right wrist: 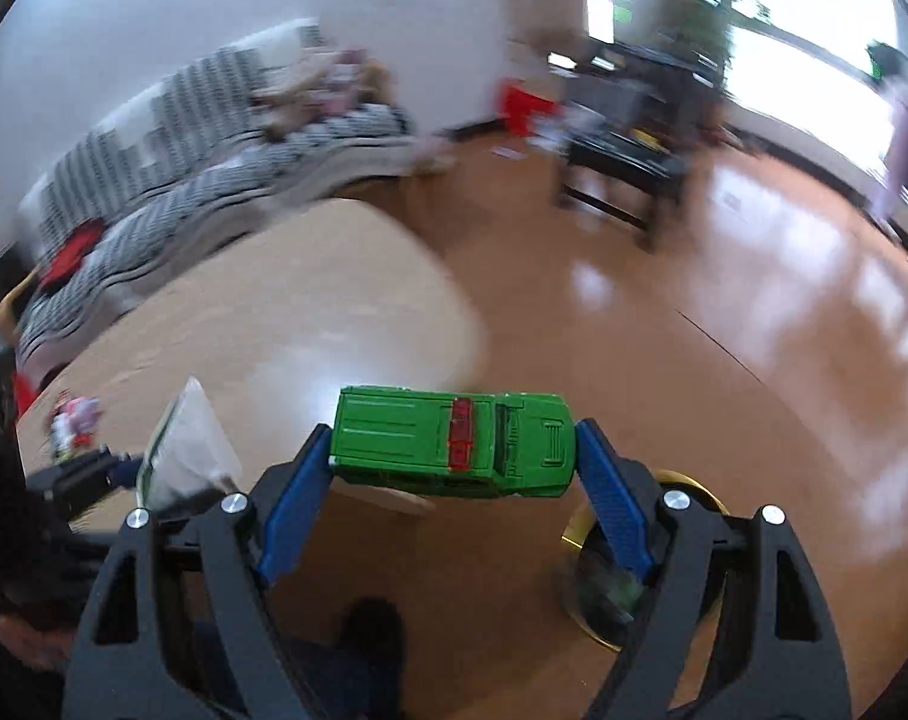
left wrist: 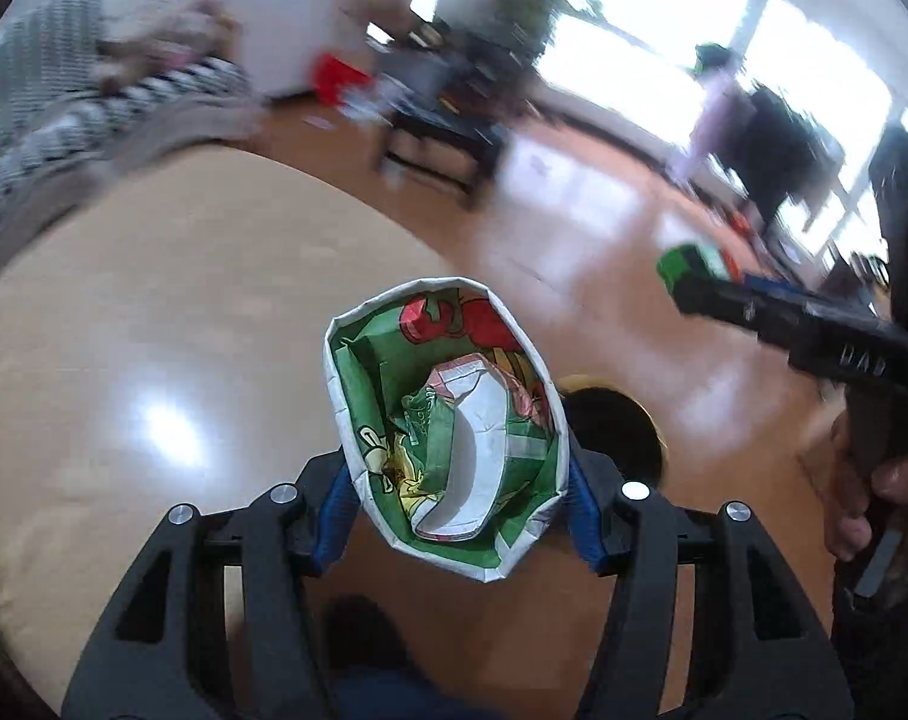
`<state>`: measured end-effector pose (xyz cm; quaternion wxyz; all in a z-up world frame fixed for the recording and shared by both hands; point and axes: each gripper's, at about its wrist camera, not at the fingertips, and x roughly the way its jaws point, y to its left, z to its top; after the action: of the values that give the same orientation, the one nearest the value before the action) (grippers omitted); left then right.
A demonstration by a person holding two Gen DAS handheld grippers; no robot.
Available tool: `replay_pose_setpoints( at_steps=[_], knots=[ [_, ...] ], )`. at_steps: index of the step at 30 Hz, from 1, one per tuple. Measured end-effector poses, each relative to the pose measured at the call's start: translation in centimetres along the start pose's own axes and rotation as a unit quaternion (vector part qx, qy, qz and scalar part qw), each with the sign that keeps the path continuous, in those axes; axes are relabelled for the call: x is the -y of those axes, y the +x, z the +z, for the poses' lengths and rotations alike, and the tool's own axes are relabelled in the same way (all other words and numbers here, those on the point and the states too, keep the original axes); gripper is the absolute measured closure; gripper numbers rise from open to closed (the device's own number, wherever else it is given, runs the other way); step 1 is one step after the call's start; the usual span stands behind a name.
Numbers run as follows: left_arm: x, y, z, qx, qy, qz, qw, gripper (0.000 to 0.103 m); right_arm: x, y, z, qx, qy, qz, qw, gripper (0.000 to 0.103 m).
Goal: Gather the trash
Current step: 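Carry the toy car and bag over the black bin and open both tools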
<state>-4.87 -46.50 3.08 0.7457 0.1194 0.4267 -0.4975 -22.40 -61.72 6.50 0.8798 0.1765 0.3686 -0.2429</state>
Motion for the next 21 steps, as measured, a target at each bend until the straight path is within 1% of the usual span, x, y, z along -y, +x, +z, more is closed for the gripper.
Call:
replay_pose_setpoints(
  at_steps=[2,4,7,8,9,11,12,15,17,19,21],
  knots=[
    [4.4,4.0,-0.2,-0.03,0.022,-0.016,0.9992,0.046,5.3,-0.1,-1.6,-0.011,0.037,-0.024,0.999,0.025],
    [8.4,7.8,-0.6,-0.061,0.047,-0.03,0.9966,0.046,9.1,0.2,-3.3,-0.02,0.069,-0.036,0.997,0.025],
    [12.8,12.2,-1.2,-0.079,0.092,-0.03,0.9922,0.046,14.4,1.3,-5.6,-0.036,0.117,-0.05,0.991,0.025],
    [13.8,13.7,-1.6,-0.09,0.101,-0.037,0.9902,0.046,15.8,1.8,-6.2,-0.041,0.129,-0.051,0.989,0.025],
    [14.2,14.8,-1.8,-0.101,0.1,-0.042,0.9889,0.046,17.3,2.6,-7.0,-0.049,0.146,-0.052,0.987,0.025],
    [14.8,17.2,-2.6,-0.119,0.078,-0.062,0.9879,0.046,18.8,3.4,-8.4,-0.057,0.163,-0.05,0.984,0.025],
    [15.1,18.1,-3.0,-0.128,0.077,-0.072,0.9862,0.046,19.5,3.9,-8.9,-0.061,0.169,-0.049,0.982,0.025],
    [15.6,19.5,-3.3,-0.133,0.102,-0.067,0.9836,0.046,21.1,5.5,-10.1,-0.074,0.186,-0.046,0.979,0.025],
    [15.6,20.0,-3.3,-0.131,0.101,-0.068,0.9838,0.046,21.7,5.6,-10.9,-0.076,0.191,-0.046,0.977,0.025],
    [15.2,20.7,-2.9,-0.134,0.09,-0.073,0.9841,0.046,22.4,5.7,-11.4,-0.075,0.197,-0.047,0.976,0.025],
    [15.6,21.3,-2.6,-0.137,0.087,-0.075,0.9838,0.046,22.5,5.8,-11.5,-0.074,0.2,-0.047,0.976,0.025]
  ],
)
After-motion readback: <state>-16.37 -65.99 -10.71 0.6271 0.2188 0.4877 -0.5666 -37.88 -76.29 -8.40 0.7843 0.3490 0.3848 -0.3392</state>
